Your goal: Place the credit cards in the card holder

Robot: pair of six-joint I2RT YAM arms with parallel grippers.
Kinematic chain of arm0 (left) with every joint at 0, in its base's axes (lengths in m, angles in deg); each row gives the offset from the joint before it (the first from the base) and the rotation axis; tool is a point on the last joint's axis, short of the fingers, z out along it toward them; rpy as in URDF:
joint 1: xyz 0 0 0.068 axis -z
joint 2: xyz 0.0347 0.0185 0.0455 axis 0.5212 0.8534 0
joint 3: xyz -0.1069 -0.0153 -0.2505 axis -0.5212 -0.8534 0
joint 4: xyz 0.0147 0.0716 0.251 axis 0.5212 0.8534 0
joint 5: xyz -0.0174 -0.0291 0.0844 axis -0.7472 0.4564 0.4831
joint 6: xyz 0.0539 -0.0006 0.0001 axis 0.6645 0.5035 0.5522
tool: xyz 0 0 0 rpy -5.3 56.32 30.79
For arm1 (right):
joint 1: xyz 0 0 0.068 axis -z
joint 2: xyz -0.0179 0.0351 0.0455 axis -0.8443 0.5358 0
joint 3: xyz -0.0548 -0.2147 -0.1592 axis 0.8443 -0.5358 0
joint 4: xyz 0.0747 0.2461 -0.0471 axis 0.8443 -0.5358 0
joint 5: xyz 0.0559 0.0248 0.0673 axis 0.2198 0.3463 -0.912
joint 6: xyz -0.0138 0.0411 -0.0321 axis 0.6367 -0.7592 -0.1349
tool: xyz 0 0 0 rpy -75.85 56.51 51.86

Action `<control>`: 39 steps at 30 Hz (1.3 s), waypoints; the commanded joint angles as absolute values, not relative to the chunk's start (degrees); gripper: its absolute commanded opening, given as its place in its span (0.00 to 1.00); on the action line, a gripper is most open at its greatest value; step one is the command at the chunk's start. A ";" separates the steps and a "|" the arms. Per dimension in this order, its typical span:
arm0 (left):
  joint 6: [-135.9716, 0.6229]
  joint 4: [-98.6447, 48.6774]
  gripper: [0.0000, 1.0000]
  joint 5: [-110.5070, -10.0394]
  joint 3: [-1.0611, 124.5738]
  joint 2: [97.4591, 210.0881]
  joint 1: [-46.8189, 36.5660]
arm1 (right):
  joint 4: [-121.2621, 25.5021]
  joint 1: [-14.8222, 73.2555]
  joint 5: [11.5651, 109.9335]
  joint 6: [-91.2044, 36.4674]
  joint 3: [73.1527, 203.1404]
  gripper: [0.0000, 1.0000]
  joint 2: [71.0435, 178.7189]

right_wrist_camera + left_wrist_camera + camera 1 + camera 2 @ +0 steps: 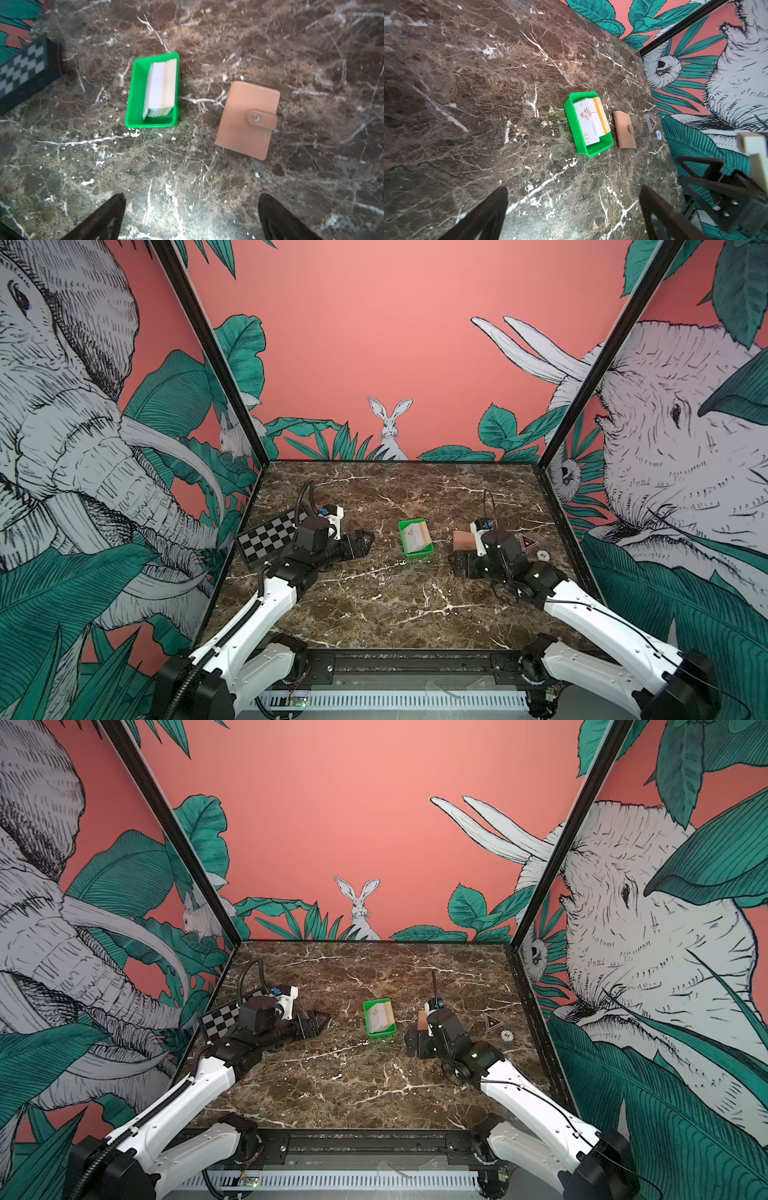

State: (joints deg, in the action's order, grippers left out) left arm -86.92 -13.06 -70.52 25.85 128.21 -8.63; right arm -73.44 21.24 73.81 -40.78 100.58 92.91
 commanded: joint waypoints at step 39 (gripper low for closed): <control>-95.94 -32.19 0.99 -79.33 16.17 125.42 -7.82 | -70.17 45.21 58.51 -36.41 115.73 0.50 127.35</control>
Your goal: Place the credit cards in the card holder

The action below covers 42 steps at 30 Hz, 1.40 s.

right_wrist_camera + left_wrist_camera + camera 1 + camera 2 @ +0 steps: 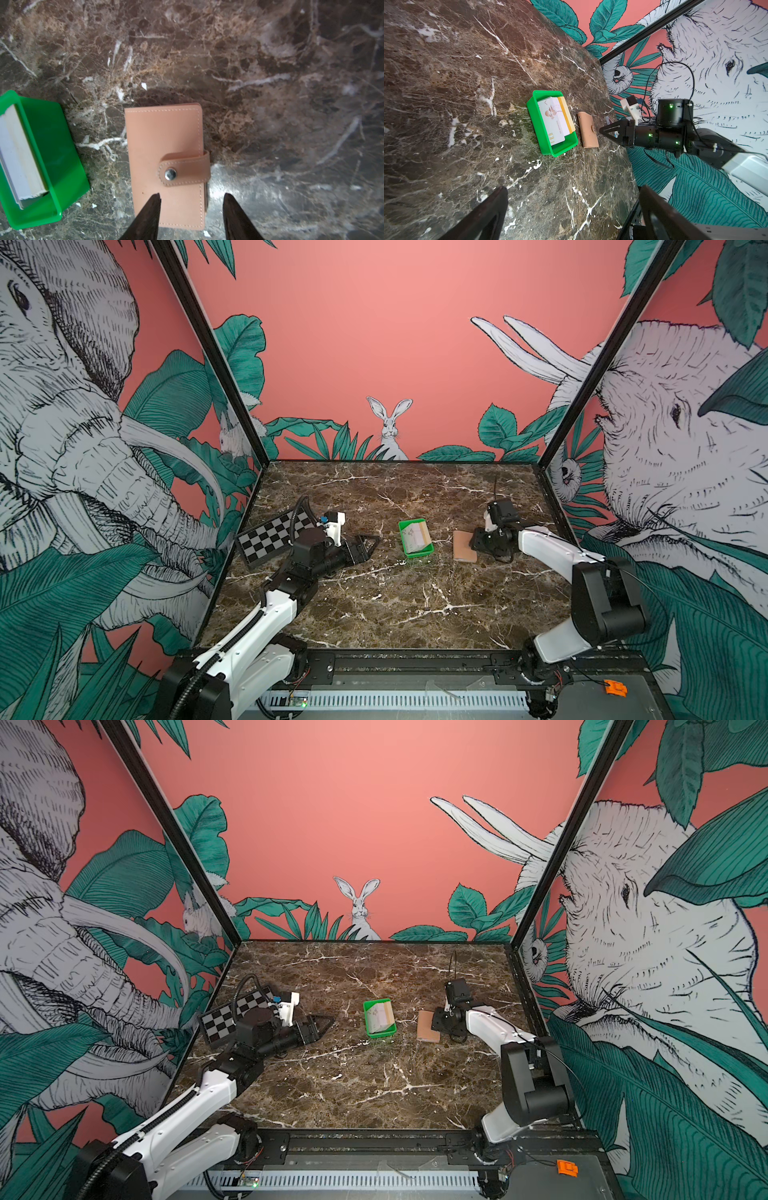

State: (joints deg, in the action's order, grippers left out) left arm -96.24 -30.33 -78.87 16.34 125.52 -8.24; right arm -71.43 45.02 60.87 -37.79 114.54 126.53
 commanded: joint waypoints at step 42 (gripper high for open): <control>-91.57 -27.97 0.99 -72.43 21.48 132.71 2.08 | -70.23 25.15 65.04 -45.43 99.79 0.28 117.24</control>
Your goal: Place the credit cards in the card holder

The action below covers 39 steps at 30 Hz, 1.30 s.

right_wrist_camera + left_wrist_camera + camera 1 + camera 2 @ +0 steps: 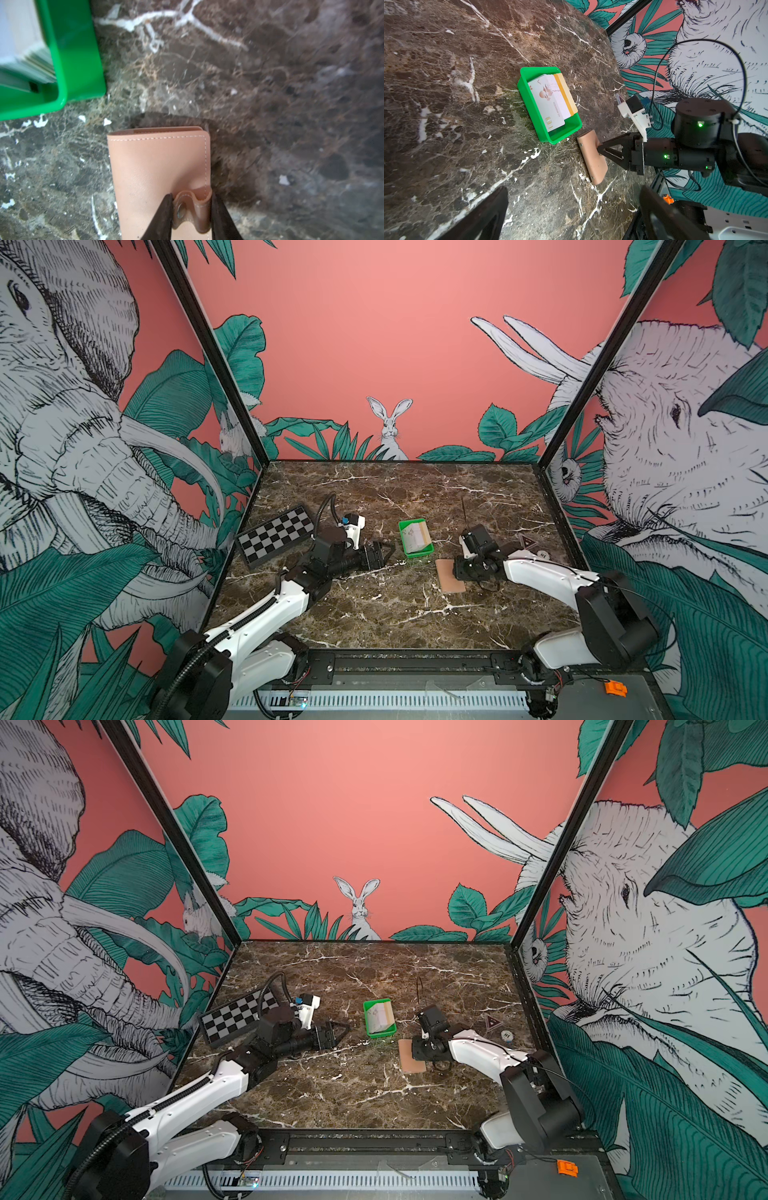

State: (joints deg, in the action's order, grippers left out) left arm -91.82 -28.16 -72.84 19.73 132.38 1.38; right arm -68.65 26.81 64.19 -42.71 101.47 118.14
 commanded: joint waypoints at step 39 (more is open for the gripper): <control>-102.75 -37.04 0.93 -69.40 12.34 137.39 12.28 | -52.16 6.72 69.50 -69.41 100.42 0.38 120.00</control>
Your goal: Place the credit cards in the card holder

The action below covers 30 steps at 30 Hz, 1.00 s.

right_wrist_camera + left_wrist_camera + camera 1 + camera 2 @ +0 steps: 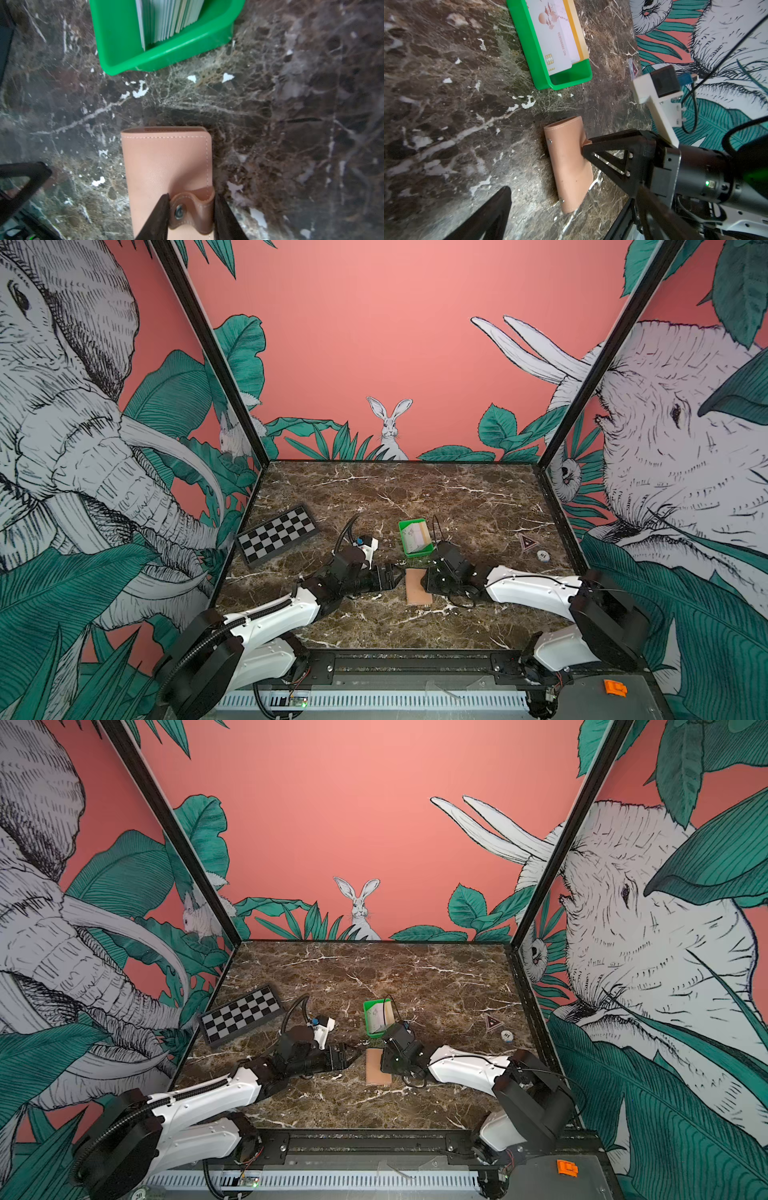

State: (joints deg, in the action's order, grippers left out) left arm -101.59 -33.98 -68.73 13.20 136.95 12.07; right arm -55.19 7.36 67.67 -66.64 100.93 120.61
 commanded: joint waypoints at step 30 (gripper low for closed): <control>-103.00 -38.47 0.82 -67.78 14.02 145.63 16.63 | -57.98 10.40 64.98 -59.58 91.35 0.44 101.86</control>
State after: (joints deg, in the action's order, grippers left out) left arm -101.98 -36.91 -68.94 13.24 144.91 16.09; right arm -60.04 10.31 66.77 -59.99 91.68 101.15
